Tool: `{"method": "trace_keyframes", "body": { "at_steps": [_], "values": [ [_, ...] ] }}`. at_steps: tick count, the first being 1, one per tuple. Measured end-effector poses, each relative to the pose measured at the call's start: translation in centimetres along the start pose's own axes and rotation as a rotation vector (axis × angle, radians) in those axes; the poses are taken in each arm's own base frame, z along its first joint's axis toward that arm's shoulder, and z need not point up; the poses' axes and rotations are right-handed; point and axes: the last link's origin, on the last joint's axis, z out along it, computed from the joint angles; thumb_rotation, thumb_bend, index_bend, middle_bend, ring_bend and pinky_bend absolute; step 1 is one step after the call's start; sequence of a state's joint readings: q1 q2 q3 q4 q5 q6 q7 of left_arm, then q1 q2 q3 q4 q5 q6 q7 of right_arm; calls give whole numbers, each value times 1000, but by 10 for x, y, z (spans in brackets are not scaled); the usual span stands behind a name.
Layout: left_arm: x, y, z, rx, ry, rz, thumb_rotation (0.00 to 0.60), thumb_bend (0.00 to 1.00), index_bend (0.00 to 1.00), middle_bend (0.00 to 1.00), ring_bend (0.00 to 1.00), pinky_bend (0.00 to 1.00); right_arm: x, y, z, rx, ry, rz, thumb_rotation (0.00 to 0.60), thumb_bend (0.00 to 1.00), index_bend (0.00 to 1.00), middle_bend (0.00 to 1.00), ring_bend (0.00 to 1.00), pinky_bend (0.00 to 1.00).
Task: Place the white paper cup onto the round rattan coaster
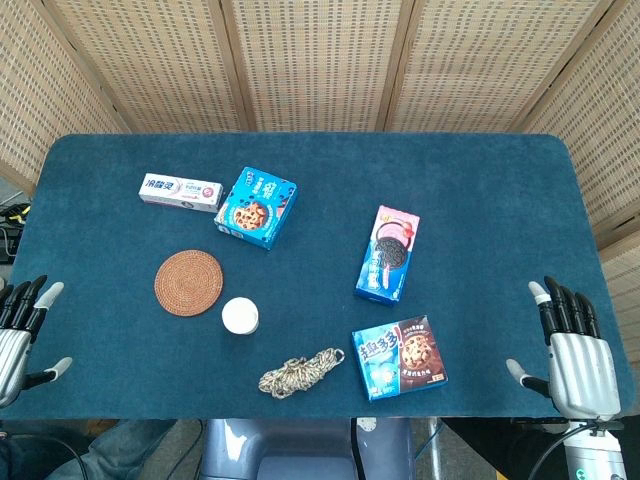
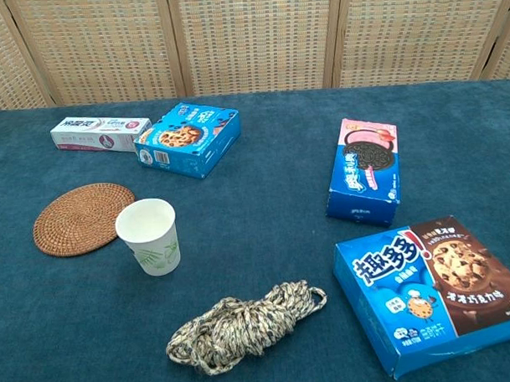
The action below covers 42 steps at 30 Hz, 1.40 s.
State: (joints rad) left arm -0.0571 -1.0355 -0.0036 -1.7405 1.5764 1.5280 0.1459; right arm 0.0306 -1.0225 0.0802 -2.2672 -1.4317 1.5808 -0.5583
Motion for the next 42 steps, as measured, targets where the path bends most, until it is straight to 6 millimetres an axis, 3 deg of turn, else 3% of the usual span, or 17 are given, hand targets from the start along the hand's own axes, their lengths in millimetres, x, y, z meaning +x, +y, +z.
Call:
{"method": "trace_keyframes", "body": {
  "at_steps": [10,16,26,32,42],
  "values": [
    [-3,3,4,-15,-13,7,600,0,0,0,0,0,1,0,-1,-8,2,14,600,0,0,0,0,0],
    [-7,22,29,-101,-36,-2,600,0,0,0,0,0,3,4,0,-24,8,32,600,0,0,0,0,0],
    [-23,107,104,-428,-138,84,600,0,0,0,0,0,2,11,5,-43,-2,33,600,0,0,0,0,0],
    [-41,159,133,-588,-160,192,600,0,0,0,0,36,-1,13,8,-54,-15,26,600,0,0,0,0,0],
    [-72,197,154,-690,-198,362,600,0,0,0,0,62,-3,17,12,-76,-21,30,600,0,0,0,0,0]
  ]
}}
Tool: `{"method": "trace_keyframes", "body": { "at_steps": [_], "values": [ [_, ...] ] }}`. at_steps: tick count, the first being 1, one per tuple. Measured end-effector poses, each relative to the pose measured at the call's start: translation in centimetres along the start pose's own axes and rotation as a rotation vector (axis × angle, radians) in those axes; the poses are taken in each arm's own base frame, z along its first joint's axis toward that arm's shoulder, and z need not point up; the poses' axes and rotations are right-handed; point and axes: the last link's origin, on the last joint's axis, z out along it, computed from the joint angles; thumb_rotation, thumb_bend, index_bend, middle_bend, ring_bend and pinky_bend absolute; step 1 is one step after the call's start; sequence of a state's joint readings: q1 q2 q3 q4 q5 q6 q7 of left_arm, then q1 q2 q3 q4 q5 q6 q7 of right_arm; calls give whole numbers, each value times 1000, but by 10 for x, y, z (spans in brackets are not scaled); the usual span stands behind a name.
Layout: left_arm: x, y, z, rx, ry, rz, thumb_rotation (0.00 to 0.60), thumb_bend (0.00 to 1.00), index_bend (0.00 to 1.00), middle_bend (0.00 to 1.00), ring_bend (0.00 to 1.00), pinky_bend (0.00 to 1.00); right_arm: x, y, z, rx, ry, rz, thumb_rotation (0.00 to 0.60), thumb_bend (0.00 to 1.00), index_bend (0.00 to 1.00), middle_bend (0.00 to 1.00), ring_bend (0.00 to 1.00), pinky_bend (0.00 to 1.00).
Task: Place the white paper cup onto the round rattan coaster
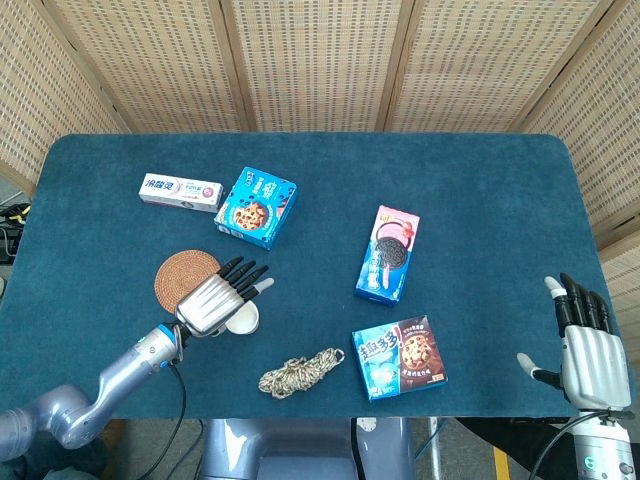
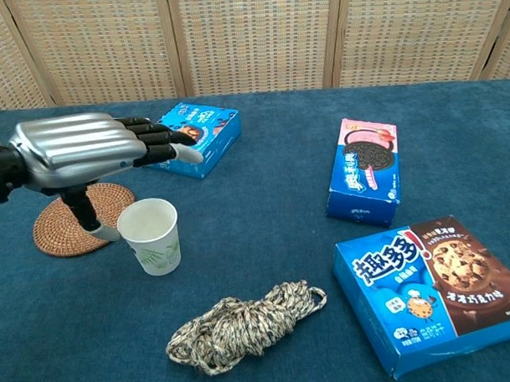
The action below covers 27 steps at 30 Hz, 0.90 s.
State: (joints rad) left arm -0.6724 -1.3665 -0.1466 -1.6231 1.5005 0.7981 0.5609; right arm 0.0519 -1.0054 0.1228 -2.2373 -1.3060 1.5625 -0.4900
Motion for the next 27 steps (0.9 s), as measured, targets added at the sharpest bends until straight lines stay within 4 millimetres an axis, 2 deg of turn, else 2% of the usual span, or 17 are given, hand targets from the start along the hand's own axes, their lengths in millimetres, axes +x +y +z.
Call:
{"method": "trace_keyframes", "body": {
  "at_steps": [4,6,8,11,13,15,18,27],
  "values": [
    [-4,6,5,-8,-15,11,600,0,0,0,0,74,1,2,1,-8,2,7,600,0,0,0,0,0],
    [-4,6,5,-6,-16,7,600,0,0,0,8,120,1,3,2,-9,2,10,600,0,0,0,0,0],
    [-5,5,4,-5,-18,8,600,0,0,19,53,189,1,3,2,-8,1,13,600,0,0,0,0,0],
    [-7,7,5,-9,-22,4,600,0,19,164,203,309,2,3,1,-4,3,14,600,0,0,0,0,0],
    [-8,9,6,-15,-26,3,600,0,134,317,348,395,2,3,1,-3,4,15,600,0,0,0,0,0],
    [-9,11,7,-20,-29,-8,600,0,255,419,446,444,3,3,1,-4,6,16,600,0,0,0,0,0],
    [-9,14,10,-26,-27,-21,600,0,378,520,530,466,3,3,1,-6,8,18,600,0,0,0,0,0],
    [-10,7,10,3,-19,-46,600,0,410,541,548,467,3,3,1,-5,5,16,600,0,0,0,0,0]
  ]
}}
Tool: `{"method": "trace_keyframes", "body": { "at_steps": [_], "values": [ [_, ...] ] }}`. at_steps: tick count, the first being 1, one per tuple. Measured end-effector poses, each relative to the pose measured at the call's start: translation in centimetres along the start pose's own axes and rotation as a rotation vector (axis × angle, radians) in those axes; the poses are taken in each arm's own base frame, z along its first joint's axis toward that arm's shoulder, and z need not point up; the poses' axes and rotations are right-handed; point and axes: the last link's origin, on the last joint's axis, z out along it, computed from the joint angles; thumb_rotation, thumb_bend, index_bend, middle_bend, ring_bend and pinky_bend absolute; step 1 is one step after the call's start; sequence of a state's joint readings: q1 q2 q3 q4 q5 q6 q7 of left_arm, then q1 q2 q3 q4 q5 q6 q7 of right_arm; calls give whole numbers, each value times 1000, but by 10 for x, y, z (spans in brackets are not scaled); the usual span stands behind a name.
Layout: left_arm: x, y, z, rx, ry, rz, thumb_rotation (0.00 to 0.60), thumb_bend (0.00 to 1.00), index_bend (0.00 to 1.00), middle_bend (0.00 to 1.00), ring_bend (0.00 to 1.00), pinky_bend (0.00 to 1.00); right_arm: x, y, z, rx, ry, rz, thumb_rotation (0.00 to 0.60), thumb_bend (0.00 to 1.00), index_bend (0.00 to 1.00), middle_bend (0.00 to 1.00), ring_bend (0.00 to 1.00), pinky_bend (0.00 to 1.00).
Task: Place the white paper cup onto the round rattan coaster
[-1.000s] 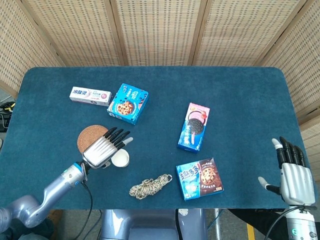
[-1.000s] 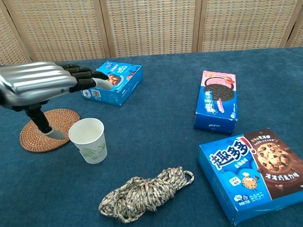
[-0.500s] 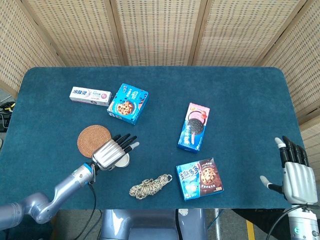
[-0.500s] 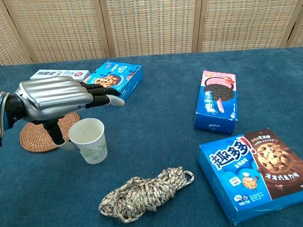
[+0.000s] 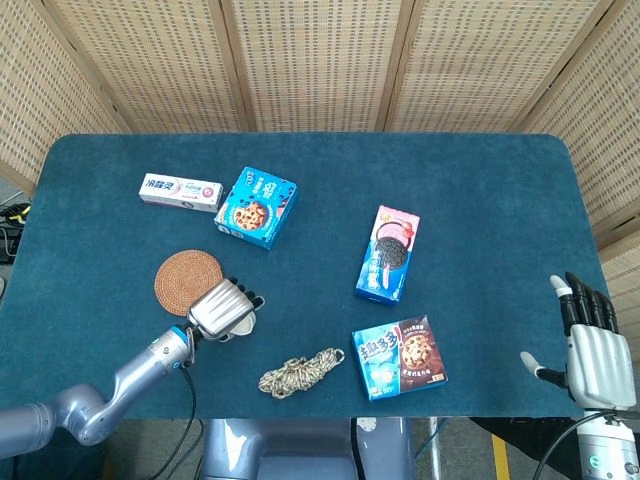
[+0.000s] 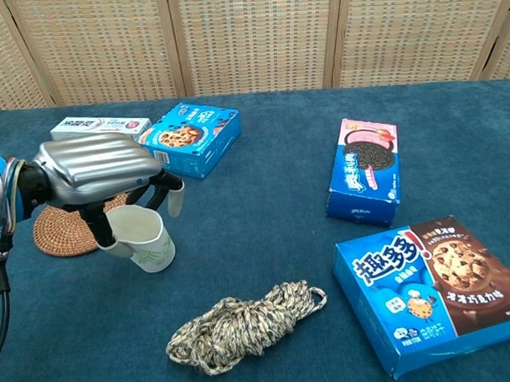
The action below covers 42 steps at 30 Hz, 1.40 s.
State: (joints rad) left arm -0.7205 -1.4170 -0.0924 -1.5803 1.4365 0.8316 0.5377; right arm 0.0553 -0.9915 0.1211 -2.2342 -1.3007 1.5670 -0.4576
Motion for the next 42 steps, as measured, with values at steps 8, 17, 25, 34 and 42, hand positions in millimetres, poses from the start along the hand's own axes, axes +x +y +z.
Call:
{"method": "trace_keyframes", "body": {
  "at_steps": [8,17,25,34,42],
  "values": [
    [10,-36,-9,110,39,-62,600,0,410,526,540,467,-1,-1,-1,3,-5,-5,600,0,5,0,0,0],
    [-6,-107,-29,309,-35,-72,600,0,409,519,539,467,-4,-4,-1,9,-11,-15,600,0,13,0,0,0],
    [-25,-128,-30,361,-76,-151,600,0,402,516,536,467,-6,-5,0,6,-17,-24,600,0,17,0,0,0],
    [-26,-128,-24,358,-76,-172,600,0,396,511,532,467,-6,-4,0,2,-15,-21,600,0,29,0,0,0],
    [-23,-122,-19,340,-71,-198,600,0,33,136,179,339,-5,-4,0,3,-13,-21,600,0,34,0,0,0]
  ]
}}
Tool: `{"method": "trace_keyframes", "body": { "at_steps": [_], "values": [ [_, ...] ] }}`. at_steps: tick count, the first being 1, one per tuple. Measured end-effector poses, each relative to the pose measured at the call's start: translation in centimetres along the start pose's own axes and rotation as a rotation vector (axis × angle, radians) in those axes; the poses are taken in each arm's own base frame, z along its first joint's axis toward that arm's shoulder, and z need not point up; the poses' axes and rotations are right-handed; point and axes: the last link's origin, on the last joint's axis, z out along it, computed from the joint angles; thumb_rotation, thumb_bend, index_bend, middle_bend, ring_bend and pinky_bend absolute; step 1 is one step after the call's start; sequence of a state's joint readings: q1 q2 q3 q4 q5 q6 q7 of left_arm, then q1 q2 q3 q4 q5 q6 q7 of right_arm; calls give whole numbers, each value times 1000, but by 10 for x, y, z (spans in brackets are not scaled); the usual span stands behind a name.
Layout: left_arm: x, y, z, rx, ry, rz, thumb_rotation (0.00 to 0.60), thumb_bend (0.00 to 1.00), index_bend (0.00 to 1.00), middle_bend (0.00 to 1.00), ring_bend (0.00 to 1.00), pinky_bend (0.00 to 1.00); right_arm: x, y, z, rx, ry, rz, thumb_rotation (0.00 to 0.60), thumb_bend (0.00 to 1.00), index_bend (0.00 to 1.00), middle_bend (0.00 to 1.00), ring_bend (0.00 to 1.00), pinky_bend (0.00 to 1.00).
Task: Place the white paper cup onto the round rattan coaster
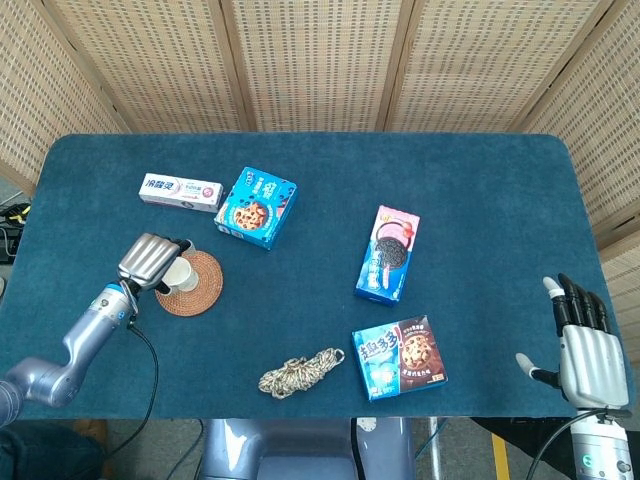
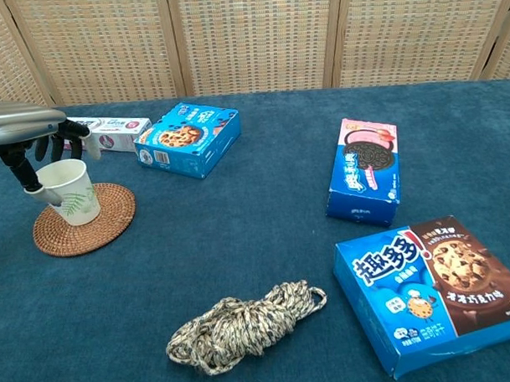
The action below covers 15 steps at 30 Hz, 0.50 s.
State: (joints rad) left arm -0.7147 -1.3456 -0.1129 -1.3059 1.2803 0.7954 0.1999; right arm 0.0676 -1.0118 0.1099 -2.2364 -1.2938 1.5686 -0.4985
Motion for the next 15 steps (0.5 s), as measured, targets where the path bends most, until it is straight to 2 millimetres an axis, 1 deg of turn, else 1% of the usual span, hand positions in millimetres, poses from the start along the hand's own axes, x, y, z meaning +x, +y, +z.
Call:
{"method": "trace_keyframes", "body": {
  "at_steps": [1,4,9,11,13,15],
  "values": [
    [0,1,0,-3,-1,1,600,0,3,72,134,310,0,0,0,0,0,0,600,0,34,0,0,0],
    [2,1,-1,-8,-3,6,600,0,0,12,82,272,0,0,0,0,0,0,600,0,34,0,0,0],
    [4,-2,-6,-6,-10,8,600,0,0,0,14,211,1,0,0,0,2,3,600,0,35,0,0,0],
    [7,-4,-9,-4,-1,6,600,0,0,0,0,160,2,0,-1,1,4,6,600,0,35,0,0,0],
    [11,-6,-14,0,16,-1,600,0,0,0,0,86,2,0,-1,2,4,8,600,0,35,0,0,0],
    [17,-11,-21,8,44,-17,600,0,0,0,0,27,2,0,-1,5,4,8,600,0,35,0,0,0]
  ]
}}
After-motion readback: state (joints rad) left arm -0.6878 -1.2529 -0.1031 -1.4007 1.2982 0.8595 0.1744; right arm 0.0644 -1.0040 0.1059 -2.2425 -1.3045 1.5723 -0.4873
